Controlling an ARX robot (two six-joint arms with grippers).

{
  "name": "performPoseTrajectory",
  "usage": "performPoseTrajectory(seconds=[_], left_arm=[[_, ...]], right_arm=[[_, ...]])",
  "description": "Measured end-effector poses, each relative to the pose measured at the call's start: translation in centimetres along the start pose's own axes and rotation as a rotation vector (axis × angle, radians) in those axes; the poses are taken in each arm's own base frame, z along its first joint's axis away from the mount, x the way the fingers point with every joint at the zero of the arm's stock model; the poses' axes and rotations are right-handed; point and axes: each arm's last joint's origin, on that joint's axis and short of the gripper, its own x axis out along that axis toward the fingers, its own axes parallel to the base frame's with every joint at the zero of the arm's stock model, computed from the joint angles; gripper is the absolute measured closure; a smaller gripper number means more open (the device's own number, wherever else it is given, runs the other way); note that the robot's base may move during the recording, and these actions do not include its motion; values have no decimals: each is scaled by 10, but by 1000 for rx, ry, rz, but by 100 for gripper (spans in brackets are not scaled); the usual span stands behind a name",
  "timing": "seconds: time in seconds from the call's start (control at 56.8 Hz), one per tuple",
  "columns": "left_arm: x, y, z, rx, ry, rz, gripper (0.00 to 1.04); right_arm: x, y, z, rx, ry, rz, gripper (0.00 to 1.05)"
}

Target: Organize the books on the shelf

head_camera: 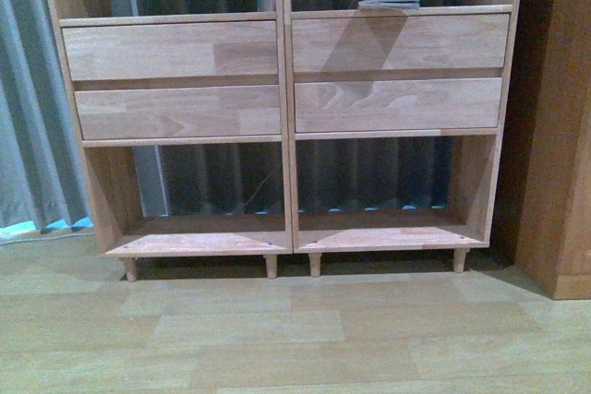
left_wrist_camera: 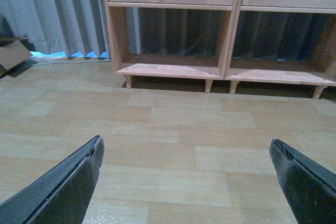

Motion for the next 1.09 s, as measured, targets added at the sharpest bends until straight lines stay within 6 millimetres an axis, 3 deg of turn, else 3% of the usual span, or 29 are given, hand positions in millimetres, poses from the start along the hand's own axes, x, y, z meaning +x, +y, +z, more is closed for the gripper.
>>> performPoseTrajectory(seconds=[1.093], left_arm=[[0,0,0,0,0,0,7]], right_arm=[[0,0,0,0,0,0,7]])
